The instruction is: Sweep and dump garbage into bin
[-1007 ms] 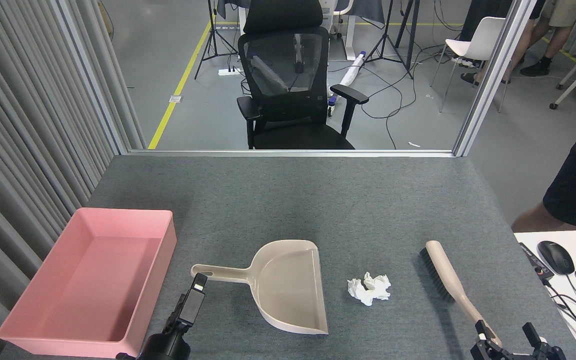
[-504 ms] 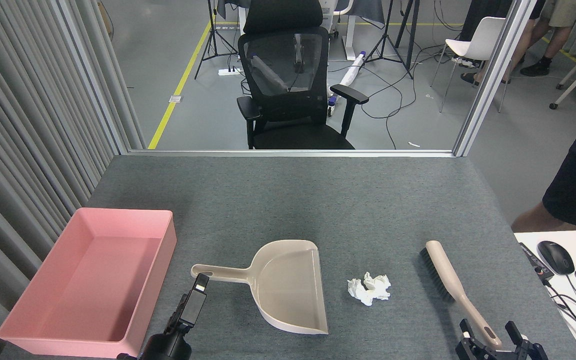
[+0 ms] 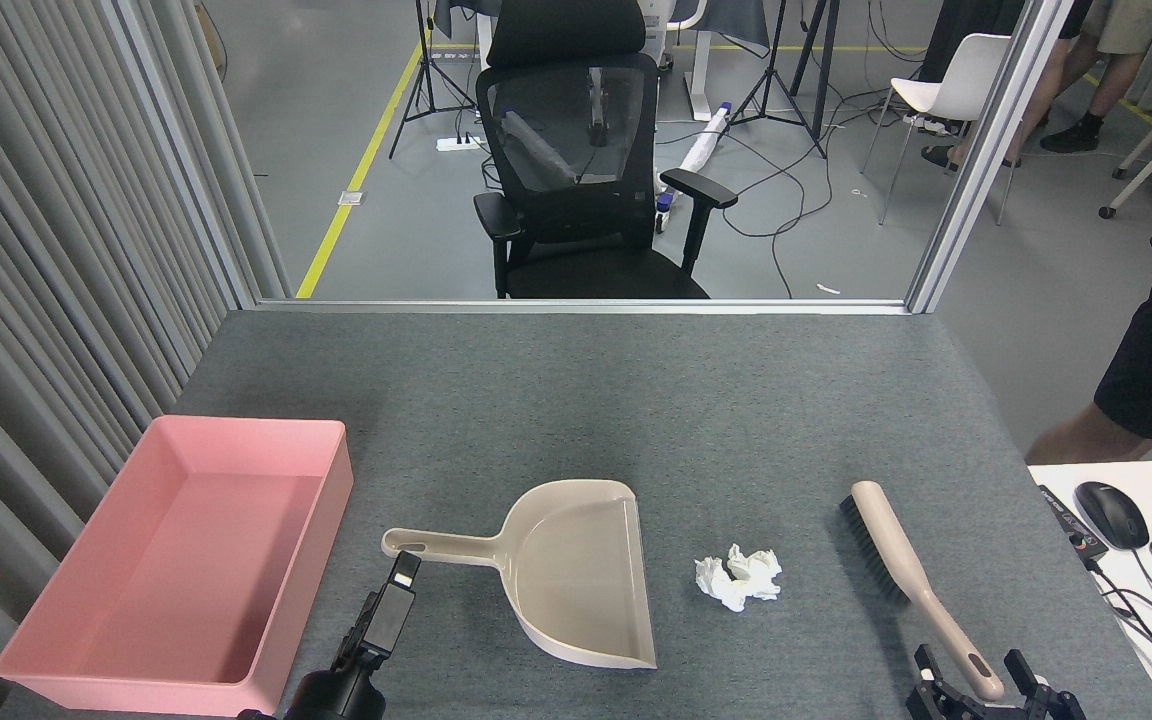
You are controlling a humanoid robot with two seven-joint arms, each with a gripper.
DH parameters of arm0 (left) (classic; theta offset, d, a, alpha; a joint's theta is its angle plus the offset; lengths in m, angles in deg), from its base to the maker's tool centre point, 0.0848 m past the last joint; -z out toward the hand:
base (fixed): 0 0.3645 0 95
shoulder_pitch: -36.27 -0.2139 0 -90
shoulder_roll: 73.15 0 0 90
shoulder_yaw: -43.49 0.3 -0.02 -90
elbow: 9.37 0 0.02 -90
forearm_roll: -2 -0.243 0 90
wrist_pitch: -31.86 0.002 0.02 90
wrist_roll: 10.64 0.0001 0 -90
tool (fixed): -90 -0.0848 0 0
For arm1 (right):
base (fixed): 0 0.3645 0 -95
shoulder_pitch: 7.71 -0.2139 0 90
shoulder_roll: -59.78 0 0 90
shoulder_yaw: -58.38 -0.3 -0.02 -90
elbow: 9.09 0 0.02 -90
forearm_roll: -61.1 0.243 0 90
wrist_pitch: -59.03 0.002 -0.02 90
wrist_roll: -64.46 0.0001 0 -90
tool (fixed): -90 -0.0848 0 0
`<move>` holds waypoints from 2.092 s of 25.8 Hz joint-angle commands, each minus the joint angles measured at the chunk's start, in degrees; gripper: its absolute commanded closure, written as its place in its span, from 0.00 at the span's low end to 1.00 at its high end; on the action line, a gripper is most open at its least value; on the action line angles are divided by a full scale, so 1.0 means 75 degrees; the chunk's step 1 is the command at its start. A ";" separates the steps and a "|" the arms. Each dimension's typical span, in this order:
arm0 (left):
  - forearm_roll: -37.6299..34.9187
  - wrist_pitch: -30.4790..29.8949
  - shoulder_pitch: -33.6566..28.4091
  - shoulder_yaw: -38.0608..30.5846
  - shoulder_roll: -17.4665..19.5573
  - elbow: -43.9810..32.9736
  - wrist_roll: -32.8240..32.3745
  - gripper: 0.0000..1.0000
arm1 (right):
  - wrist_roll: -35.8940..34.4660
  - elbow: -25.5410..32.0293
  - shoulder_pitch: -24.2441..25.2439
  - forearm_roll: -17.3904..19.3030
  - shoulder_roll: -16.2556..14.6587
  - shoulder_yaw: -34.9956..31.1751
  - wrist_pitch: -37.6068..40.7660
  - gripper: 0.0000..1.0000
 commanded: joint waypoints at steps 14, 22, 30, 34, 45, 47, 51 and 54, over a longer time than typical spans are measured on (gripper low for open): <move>0.0006 -0.0022 0.0018 0.0008 0.0000 0.0050 -0.0007 0.00 | -0.0007 -0.0210 -0.0174 -0.0310 -0.0009 0.0012 0.0002 0.15; -0.0005 -0.0022 0.0018 0.0008 0.0000 0.0038 0.0017 0.00 | -0.0019 -0.0210 -0.0221 -0.0310 -0.0009 0.0012 0.0014 0.26; -0.0005 -0.0022 0.0018 0.0008 0.0000 0.0026 0.0017 0.00 | -0.0007 -0.0222 -0.0279 -0.0310 -0.0009 0.0012 0.0014 0.26; -0.0005 -0.0034 0.0018 -0.0003 0.0000 0.0026 0.0017 0.00 | -0.0007 -0.0222 -0.0279 -0.0310 0.0003 0.0023 0.0026 0.26; -0.0005 -0.0034 0.0018 0.0008 0.0000 0.0026 0.0017 0.00 | -0.0007 -0.0198 -0.0279 -0.0263 0.0003 0.0012 0.0049 0.23; -0.0005 -0.0034 0.0018 0.0008 0.0000 0.0026 0.0017 0.00 | -0.0007 -0.0198 -0.0279 -0.0252 -0.0032 0.0012 0.0037 0.23; -0.0005 -0.0034 0.0018 0.0008 0.0000 0.0038 -0.0007 0.00 | -0.0007 -0.0198 -0.0291 -0.0252 -0.0021 0.0012 0.0037 0.25; 0.0006 -0.0022 0.0018 0.0008 0.0000 0.0038 -0.0007 0.00 | -0.0007 -0.0198 -0.0291 -0.0252 0.0003 0.0023 0.0037 0.33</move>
